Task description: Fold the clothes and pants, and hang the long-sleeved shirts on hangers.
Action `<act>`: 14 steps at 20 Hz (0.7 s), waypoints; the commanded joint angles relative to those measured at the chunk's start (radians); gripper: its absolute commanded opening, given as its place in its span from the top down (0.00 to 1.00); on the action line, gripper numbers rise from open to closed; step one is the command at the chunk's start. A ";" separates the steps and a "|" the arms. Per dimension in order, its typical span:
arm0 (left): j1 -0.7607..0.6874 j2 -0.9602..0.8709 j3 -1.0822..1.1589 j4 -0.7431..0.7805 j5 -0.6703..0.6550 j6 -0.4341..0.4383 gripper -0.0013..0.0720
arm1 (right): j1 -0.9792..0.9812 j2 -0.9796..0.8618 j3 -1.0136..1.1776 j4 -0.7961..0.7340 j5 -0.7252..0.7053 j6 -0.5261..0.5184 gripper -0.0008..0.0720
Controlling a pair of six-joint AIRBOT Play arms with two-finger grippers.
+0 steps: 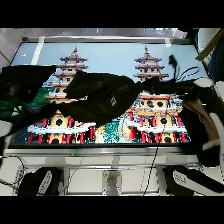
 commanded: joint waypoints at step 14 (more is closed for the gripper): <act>0.000 -0.190 0.986 0.208 -0.485 0.008 0.98 | 0.000 0.232 0.481 -0.231 0.328 0.676 0.97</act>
